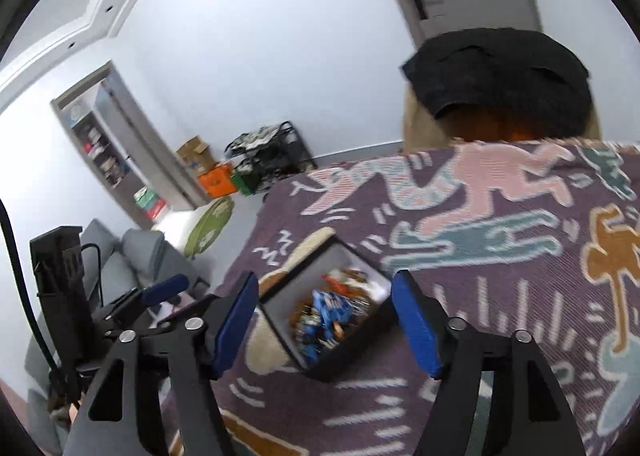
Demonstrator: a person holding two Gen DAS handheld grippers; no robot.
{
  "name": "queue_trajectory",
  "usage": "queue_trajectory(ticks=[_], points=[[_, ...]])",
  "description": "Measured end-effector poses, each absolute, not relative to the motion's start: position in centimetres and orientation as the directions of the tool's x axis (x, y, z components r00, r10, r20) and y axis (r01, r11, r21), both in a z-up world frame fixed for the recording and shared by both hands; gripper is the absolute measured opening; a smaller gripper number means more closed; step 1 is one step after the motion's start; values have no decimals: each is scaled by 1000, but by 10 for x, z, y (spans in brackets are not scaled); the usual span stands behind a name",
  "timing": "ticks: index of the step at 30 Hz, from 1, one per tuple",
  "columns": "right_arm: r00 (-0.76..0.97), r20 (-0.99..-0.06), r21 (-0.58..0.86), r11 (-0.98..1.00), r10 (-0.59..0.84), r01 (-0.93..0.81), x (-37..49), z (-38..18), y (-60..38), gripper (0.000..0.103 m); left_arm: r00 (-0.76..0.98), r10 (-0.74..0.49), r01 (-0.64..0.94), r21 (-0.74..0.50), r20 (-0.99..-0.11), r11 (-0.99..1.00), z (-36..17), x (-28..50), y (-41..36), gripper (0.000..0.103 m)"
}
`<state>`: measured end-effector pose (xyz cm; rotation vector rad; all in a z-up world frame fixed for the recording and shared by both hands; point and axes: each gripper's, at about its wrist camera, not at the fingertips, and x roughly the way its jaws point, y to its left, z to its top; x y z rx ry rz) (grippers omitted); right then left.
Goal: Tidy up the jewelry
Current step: 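Drop the hoop into the black box with the left tool while the right tool drops the blue bracelet in, then grasp the white butterfly pendant with the right tool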
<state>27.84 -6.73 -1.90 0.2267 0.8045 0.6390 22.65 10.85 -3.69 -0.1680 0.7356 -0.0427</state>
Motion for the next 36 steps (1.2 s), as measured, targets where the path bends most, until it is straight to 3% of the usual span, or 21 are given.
queue_trajectory(ticks=[17, 36], points=[[576, -638, 440, 856, 511, -272, 241, -49, -198, 71, 732, -169, 118, -121, -660, 986, -33, 217, 16, 90], [499, -742, 401, 893, 447, -204, 241, -106, -208, 70, 683, -202, 131, -154, -702, 979, -63, 200, -19, 90]])
